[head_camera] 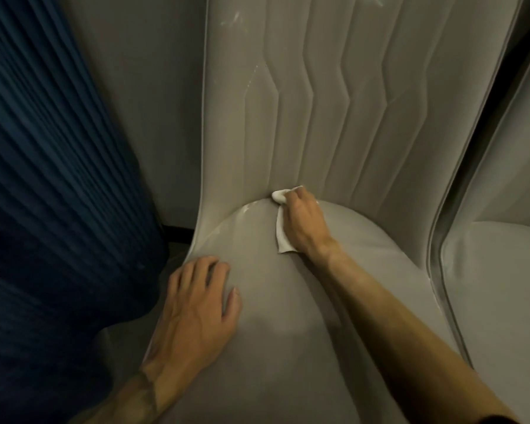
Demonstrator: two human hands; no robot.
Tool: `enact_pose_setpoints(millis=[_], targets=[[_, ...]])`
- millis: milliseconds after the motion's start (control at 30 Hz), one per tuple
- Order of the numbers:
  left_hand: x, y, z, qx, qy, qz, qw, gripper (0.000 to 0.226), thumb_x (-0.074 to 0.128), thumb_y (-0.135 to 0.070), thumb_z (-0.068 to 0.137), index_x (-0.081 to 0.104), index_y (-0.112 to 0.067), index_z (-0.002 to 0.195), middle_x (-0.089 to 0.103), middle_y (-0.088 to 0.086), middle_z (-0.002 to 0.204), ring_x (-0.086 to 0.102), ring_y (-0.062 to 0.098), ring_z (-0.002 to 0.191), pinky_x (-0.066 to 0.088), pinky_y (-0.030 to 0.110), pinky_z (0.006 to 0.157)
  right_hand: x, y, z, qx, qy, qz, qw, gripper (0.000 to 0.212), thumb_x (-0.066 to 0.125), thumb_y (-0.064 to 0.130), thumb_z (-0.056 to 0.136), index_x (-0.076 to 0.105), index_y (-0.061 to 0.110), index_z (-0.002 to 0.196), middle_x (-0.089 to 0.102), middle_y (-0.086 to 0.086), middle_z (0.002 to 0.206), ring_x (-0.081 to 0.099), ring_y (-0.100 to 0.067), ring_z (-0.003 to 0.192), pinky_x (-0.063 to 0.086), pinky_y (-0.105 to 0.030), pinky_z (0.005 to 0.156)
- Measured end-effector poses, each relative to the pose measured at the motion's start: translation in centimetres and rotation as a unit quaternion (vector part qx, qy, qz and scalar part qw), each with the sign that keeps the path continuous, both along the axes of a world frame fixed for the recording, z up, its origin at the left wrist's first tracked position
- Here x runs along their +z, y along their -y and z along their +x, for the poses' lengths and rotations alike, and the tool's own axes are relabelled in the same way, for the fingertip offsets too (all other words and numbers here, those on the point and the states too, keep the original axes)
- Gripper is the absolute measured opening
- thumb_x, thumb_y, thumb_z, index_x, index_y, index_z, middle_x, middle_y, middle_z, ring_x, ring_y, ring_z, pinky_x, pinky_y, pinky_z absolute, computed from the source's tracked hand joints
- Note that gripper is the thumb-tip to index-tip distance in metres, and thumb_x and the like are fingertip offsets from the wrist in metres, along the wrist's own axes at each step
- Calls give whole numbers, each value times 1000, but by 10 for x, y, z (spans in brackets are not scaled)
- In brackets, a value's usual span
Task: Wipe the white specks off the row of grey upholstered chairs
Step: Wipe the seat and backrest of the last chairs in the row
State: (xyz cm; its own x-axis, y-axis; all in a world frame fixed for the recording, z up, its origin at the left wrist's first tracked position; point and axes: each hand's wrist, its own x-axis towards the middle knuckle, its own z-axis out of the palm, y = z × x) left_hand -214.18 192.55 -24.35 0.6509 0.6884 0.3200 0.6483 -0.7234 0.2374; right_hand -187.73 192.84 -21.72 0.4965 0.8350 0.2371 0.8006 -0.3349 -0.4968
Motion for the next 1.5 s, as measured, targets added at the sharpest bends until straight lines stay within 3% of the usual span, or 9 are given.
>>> enact_pose_setpoints(millis=[200,400,600,767,867,967,1167,1333,1500], targets=[[-5,-2,0,-4,13,13,1000,37,50,-40,94,61,-17,121,57,7,124,56,31,111,45,50,97,-3,13,11,-54,29,16,998,32,48,2,100,62,1,128,57,-21,131,49,-37,128,34,-37,113],[-6,-3,-1,-4,25,9,1000,34,53,-39,94,62,-18,119,57,6,125,56,29,112,46,49,97,7,-12,-21,140,8,30,990,28,54,6,98,68,7,122,65,-11,127,57,-28,121,37,-30,110],[-9,-4,0,-1,28,10,1000,34,49,-40,96,61,-18,119,57,6,124,57,28,112,46,47,97,3,-21,-20,31,12,-5,999,30,55,25,103,66,9,125,62,-15,121,54,-33,116,38,-34,96],[-7,-3,0,-2,16,8,1000,36,48,-42,97,61,-19,121,58,6,127,56,26,116,45,45,99,11,-23,-35,226,25,-15,974,22,58,22,102,68,11,117,65,-11,116,61,-31,111,46,-36,96],[-7,-4,-2,-1,21,5,1000,33,50,-41,97,62,-18,119,58,6,124,56,27,113,44,45,98,17,-15,-9,197,57,-12,979,19,60,11,99,70,10,116,66,-11,117,61,-32,112,46,-38,99],[-8,-4,-1,1,33,3,999,32,50,-40,96,62,-18,117,58,5,123,56,26,112,44,44,97,9,-20,-16,129,52,33,990,20,61,8,97,73,10,114,70,-12,112,63,-33,107,41,-27,93],[-7,-4,-2,1,21,-3,1000,32,49,-41,97,61,-21,118,57,3,125,54,23,116,43,41,99,12,-19,-52,304,25,15,952,19,58,13,100,69,13,116,67,-3,121,63,-22,114,47,-37,101],[-7,-4,-4,0,25,-3,1000,31,48,-42,98,61,-21,118,57,3,124,55,23,114,43,41,99,16,-19,-29,150,54,22,987,22,57,10,100,71,8,117,68,-15,117,61,-35,112,44,-45,101],[-6,-4,-3,0,18,1,1000,37,50,-41,96,62,-18,122,57,6,128,54,25,118,43,44,101,4,-15,-87,275,24,39,960,17,61,9,98,70,8,112,67,-9,113,58,-21,105,42,-23,97]])
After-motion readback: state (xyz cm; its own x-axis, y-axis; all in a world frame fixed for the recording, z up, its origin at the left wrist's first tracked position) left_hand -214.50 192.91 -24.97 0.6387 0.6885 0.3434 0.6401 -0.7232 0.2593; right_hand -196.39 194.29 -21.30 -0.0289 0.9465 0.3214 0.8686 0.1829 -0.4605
